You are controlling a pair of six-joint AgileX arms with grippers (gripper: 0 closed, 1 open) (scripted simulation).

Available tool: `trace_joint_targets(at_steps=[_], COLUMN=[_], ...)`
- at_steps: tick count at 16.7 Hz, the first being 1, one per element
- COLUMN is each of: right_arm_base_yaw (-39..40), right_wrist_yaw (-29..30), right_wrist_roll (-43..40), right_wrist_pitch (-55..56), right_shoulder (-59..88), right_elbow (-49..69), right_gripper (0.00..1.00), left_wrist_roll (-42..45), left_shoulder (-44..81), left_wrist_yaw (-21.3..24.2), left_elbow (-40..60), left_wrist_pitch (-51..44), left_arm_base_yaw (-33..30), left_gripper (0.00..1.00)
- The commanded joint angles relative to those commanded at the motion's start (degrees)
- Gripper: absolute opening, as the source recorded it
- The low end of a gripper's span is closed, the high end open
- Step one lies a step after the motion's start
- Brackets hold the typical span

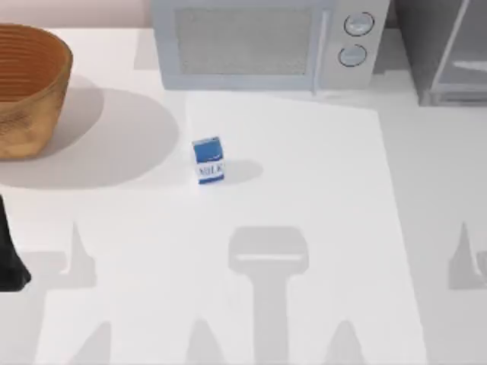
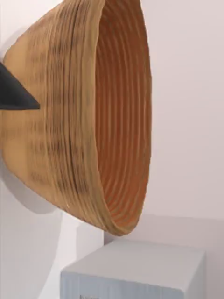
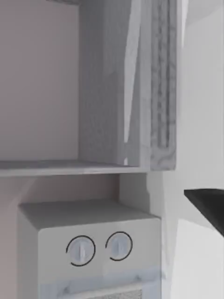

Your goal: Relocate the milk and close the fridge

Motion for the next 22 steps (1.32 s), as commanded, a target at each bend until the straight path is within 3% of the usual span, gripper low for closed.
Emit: trace_joint_targets(at_steps=[5,17,22], right_arm_base_yaw=[3.9,45.1,52.9], right_wrist_yaw=[4.0,45.3,53.1], right_wrist_roll=[0.1,0.8,1.0], right_wrist_pitch=[3.7,35.5,41.7], right_shoulder=[3.6,37.3,43.9], right_elbow=[0.3,1.2,1.4], right_gripper=[1.0,1.0,1.0], left_wrist_roll=[0.0,0.0,0.0], left_shoulder=[0.0,0.0,0.0], left_wrist_yaw=[0.0,0.0,0.0], left_elbow=[0.0,0.0,0.0], left_wrist_pitch=[0.0,0.0,0.0], left_arm_base_yaw=[0.0,0.0,0.0], left_gripper=[1.0,1.0,1.0])
